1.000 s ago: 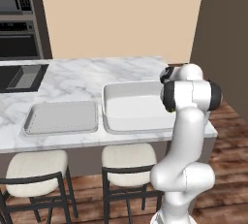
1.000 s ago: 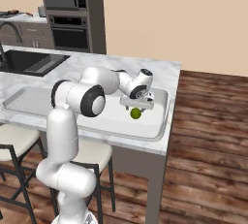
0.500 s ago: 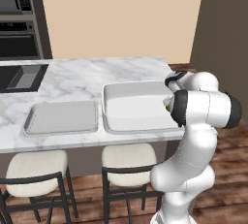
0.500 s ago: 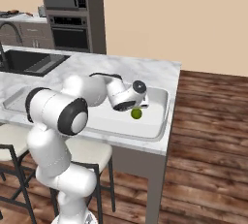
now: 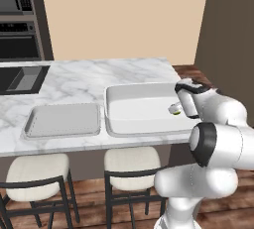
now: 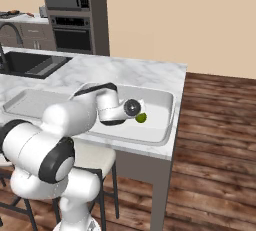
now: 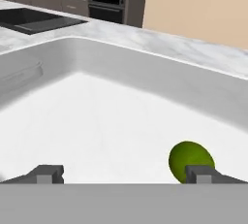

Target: Place the cold items (sweet potato and lime) from the fridge in one tupperware on the dining counter. Place the warm items (hot dog and kebab skewer) in the stove area in another tupperware.

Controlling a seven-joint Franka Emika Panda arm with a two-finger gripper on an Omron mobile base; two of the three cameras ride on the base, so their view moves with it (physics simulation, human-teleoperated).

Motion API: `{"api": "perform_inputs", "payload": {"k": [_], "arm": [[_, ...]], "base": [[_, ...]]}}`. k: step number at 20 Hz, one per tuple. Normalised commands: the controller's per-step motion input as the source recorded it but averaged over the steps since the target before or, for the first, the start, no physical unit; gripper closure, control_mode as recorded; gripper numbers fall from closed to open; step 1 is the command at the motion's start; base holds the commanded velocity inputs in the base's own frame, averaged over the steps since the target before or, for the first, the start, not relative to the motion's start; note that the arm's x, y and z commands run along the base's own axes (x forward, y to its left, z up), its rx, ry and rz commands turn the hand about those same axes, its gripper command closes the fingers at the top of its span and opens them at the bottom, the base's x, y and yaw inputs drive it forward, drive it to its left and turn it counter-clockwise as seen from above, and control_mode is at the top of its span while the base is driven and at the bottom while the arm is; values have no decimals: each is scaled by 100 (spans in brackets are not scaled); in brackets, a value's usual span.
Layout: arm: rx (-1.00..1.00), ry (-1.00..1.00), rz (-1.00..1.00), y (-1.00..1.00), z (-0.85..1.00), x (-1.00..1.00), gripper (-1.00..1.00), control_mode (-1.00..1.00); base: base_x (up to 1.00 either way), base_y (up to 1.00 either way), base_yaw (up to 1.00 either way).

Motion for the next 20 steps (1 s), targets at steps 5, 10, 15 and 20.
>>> {"api": "perform_inputs", "payload": {"k": [5,10,15,20], "arm": [[0,0,0,12,100,-15,-100,-100],[0,0,0,13,92,-22,-100,-100],[0,-7,0,14,56,-66,-100,-100],[-3,-14,0,12,34,-89,-100,-100]], "base": [[0,0,0],[0,0,0],[0,0,0],[0,0,0]]}}
